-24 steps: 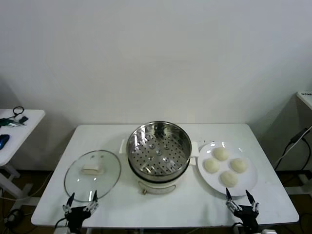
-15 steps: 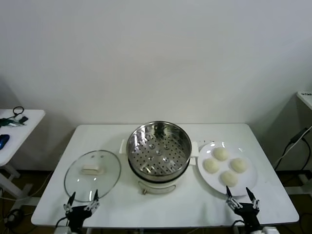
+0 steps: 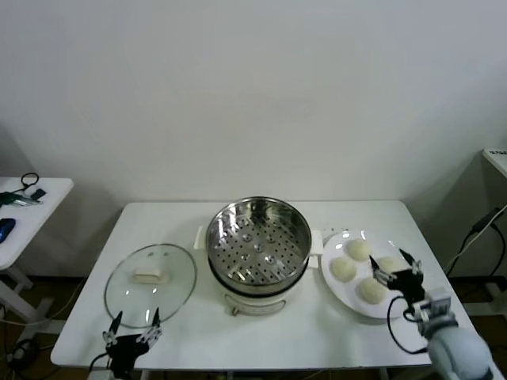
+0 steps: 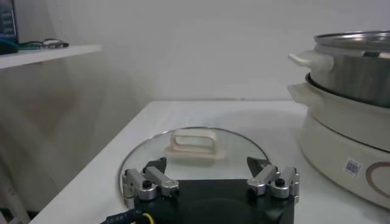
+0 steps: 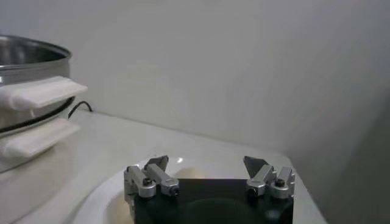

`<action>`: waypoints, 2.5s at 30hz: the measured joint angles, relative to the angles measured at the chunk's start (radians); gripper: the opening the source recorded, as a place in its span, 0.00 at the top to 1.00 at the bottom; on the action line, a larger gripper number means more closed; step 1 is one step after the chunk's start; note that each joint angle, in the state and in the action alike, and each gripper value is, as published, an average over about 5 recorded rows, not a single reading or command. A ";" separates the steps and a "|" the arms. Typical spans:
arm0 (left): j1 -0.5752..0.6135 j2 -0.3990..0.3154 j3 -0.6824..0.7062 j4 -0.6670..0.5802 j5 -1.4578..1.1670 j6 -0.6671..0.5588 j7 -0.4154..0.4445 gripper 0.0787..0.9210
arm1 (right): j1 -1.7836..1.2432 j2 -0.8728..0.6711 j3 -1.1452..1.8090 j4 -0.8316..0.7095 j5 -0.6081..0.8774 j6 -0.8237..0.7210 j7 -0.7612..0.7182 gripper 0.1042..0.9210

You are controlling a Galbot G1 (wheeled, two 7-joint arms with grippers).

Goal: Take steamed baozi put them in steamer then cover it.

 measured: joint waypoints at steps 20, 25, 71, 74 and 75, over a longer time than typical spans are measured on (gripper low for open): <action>-0.006 0.010 0.007 0.007 0.001 -0.006 0.003 0.12 | 1.129 -0.237 -1.107 -0.466 -0.149 0.213 -0.747 0.12; -0.005 0.010 0.006 0.008 0.001 -0.008 0.003 0.12 | 1.267 -0.167 -1.296 -0.577 -0.128 0.198 -0.805 0.12; 0.025 -0.017 0.003 -0.011 0.008 -0.030 -0.012 0.12 | 1.269 0.162 -1.383 -0.957 -0.266 0.192 -0.810 0.35; 0.029 -0.017 0.006 -0.016 0.008 -0.030 -0.013 0.12 | 1.322 0.148 -1.430 -0.918 -0.248 0.211 -0.815 0.35; 0.030 -0.016 0.007 -0.018 0.008 -0.030 -0.013 0.12 | 1.347 0.144 -1.452 -0.902 -0.241 0.221 -0.817 0.35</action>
